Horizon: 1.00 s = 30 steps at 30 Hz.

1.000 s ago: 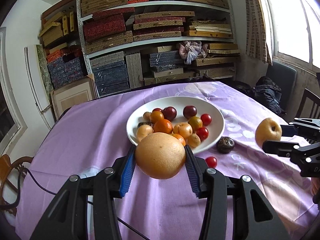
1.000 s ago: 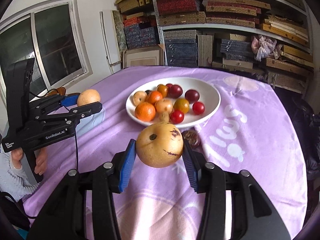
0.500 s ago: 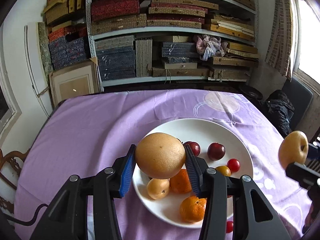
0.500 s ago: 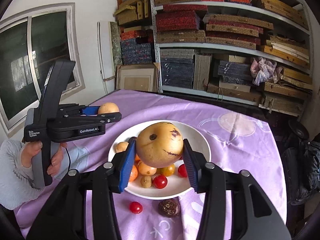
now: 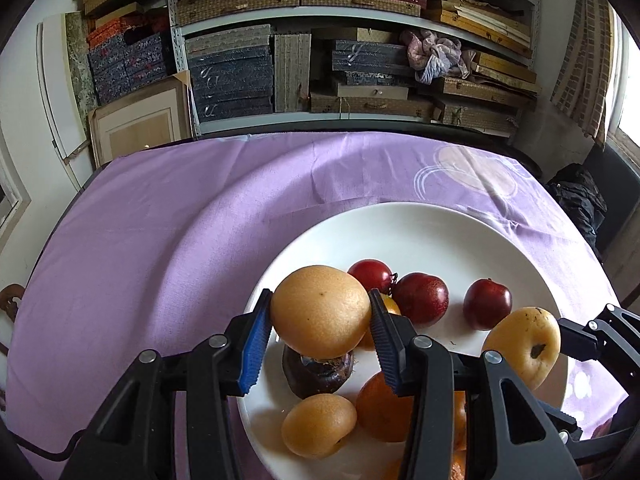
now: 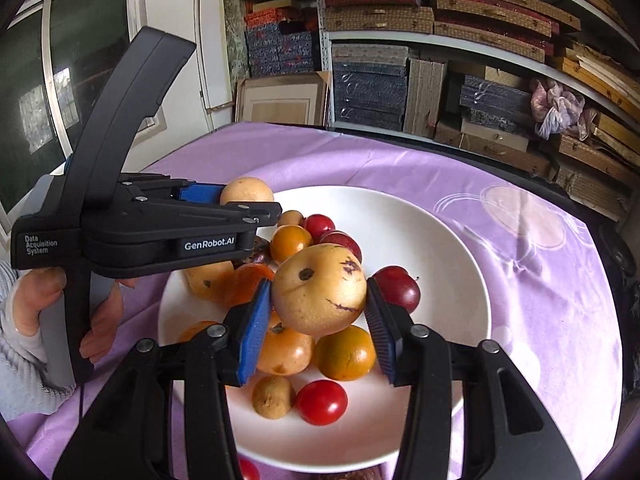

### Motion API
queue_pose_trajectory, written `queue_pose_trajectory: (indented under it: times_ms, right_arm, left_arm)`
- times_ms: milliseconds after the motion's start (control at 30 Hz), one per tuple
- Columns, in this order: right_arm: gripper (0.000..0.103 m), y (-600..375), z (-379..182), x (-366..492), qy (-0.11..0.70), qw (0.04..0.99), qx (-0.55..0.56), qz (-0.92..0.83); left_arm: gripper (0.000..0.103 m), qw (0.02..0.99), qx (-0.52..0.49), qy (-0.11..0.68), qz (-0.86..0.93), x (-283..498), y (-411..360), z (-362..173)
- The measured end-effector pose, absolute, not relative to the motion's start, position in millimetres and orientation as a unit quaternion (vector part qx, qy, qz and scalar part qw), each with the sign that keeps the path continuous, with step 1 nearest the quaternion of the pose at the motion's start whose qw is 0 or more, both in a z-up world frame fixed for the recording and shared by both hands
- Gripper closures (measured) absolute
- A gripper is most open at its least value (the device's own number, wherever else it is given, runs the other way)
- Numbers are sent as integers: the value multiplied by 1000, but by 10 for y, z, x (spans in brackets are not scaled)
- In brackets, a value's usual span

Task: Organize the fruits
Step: 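Carry the grapefruit and pear onto the white plate and open both grippers, then move the left gripper to the red tomato and close on it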

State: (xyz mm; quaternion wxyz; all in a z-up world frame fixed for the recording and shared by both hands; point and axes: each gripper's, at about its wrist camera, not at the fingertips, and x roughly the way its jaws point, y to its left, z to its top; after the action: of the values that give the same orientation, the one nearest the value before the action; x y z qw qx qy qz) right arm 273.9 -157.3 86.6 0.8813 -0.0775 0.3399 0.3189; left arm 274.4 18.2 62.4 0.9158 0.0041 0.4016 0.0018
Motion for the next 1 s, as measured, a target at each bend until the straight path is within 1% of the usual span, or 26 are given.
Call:
queue_pose_trajectory:
  times_ms: [100, 167, 200, 233, 300, 400, 500, 533, 567, 600, 633, 700, 767, 833, 900, 1000]
  right_arm:
    - [57, -1507, 786, 2779, 345, 878, -82, 321]
    - [55, -1492, 751, 2799, 344, 878, -82, 321]
    - [49, -1494, 755, 2807, 343, 879, -79, 322]
    - [47, -1499, 762, 2806, 342, 878, -76, 325]
    - [47, -1523, 815, 2774, 338, 881, -74, 322]
    - [47, -1646, 1062, 2639, 315, 891, -64, 320]
    - [47, -1856, 1479, 2421, 277, 904, -45, 323]
    - [45, -1946, 1630, 2323, 263, 908, -39, 325]
    - [42, -2030, 1775, 2205, 247, 912, -33, 327]
    - [36, -2123, 1915, 2073, 230, 916, -28, 326]
    - [29, -2206, 2034, 1949, 216, 920, -24, 326]
    - [26, -2385, 2225, 1680, 193, 925, -13, 327]
    - [21, -2558, 2328, 1416, 180, 926, -5, 333]
    - [11, -2721, 2329, 1169, 169, 929, 1, 329]
    - [8, -2864, 2231, 948, 167, 931, 4, 325]
    - [5, -3068, 1927, 768, 175, 935, 23, 308]
  left_arm:
    - [55, 914, 3, 407, 1, 2767, 205, 563]
    - [55, 915, 7, 403, 7, 2765, 207, 563]
    - [55, 915, 7, 402, 9, 2770, 213, 567]
    - [55, 916, 6, 400, 9, 2763, 219, 579]
    - [55, 918, 7, 397, 14, 2729, 220, 620]
    - [55, 923, 6, 385, 20, 2621, 258, 761]
    - [55, 931, 2, 364, 23, 2405, 300, 1015]
    - [54, 934, 4, 357, 23, 2313, 303, 1108]
    - [54, 938, 7, 347, 23, 2183, 302, 1222]
    - [53, 941, 10, 339, 22, 2073, 296, 1308]
    - [48, 943, 14, 331, 22, 1961, 279, 1378]
    - [39, 948, 22, 317, 18, 1683, 226, 1512]
    - [36, 949, 32, 312, 11, 1424, 133, 1552]
    - [31, 947, 40, 320, -4, 1218, 21, 1480]
    - [31, 940, 46, 336, -23, 1021, -139, 1277]
    - [31, 931, 62, 357, -43, 827, -414, 894]
